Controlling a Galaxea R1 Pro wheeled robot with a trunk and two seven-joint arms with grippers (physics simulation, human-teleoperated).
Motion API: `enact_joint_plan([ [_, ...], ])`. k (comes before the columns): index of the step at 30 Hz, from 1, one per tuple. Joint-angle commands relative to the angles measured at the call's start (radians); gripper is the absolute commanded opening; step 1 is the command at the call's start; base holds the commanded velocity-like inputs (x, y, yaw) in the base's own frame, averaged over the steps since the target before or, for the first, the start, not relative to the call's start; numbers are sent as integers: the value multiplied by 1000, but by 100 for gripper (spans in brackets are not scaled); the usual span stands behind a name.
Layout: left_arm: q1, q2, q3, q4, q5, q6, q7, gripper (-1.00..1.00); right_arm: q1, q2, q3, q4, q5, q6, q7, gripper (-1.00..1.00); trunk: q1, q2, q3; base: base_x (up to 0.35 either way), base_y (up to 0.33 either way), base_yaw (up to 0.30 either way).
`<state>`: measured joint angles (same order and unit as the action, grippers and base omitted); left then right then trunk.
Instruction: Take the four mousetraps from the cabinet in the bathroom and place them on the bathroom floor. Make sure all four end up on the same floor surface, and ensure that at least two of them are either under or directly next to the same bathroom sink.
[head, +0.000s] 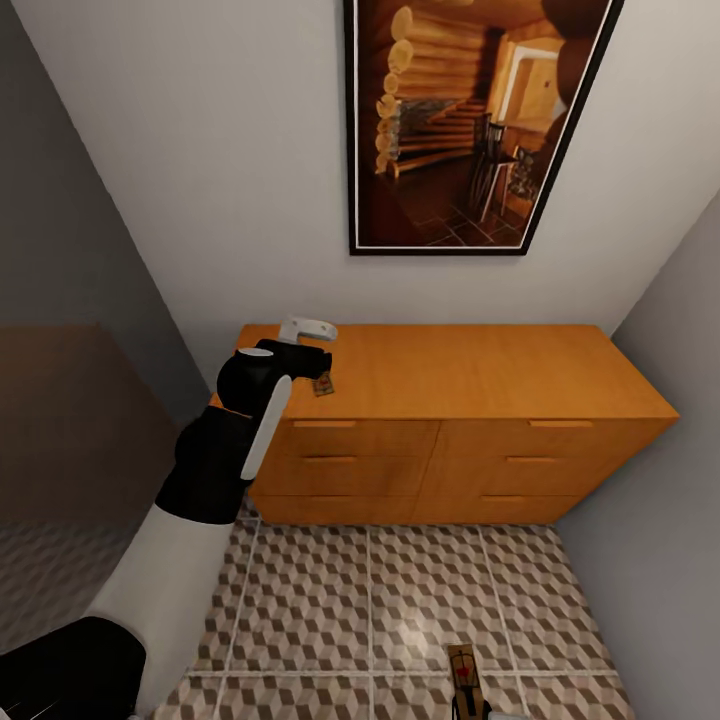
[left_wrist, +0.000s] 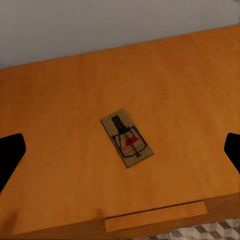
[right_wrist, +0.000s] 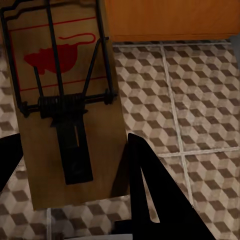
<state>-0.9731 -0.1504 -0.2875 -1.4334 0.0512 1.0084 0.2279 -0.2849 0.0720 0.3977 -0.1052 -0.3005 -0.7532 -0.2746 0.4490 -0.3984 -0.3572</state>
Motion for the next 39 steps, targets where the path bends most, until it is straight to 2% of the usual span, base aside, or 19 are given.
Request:
enact_joint_plan([
  [1,-1,0,-1,0,6,4,7,100,-1,0,9,0,-8,-4,-3,-100,1,-2,-2,303,0,0],
  [16,5,0,-1,-3,5,3,7,100,0,3,9,0,-9,-5,-4,-100,1,-2,-2,239,0,0],
  [39,34,2,-2,-2,4,1,7,100,-1,3,9,-1,-10,-6,-6,-100,1,-2,-2,12,0,0],
])
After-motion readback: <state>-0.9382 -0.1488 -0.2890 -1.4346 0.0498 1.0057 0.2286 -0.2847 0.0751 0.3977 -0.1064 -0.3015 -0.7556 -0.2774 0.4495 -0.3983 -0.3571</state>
